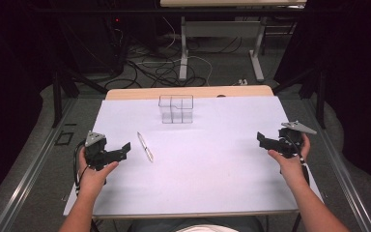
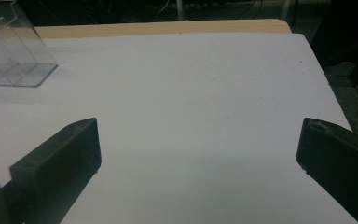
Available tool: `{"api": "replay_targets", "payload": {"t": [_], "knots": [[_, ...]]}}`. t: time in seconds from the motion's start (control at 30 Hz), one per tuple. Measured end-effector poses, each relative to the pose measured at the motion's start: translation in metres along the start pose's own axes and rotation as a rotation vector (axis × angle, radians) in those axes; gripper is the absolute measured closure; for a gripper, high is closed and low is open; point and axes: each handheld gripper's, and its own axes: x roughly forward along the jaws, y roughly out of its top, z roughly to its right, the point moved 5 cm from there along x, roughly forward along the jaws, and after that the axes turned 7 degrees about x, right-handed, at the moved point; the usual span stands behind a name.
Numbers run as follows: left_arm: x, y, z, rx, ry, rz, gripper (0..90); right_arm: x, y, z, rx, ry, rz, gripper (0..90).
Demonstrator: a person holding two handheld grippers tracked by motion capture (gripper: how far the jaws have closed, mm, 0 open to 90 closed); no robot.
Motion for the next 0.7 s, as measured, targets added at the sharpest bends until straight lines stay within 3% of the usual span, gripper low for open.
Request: {"api": "replay_targets", "payload": {"t": [0.13,0.43,0.7], "knots": [[0.0,0.005,-0.002,-0.025,0.008,0.028,0.2,-0.003,-0.004,-0.001,-0.013,0.008,-0.008,0.0],[-0.002,0.011,0.004,-0.009,0.012,0.041,0.3,0.001,-0.01,-0.001,-0.021,0.023,-0.027,0.0],[0.003,0.027,0.018,0.01,0.009,0.056,2.2,-0.001,-0.009,-0.006,-0.044,0.011,-0.004,0.0]]}}
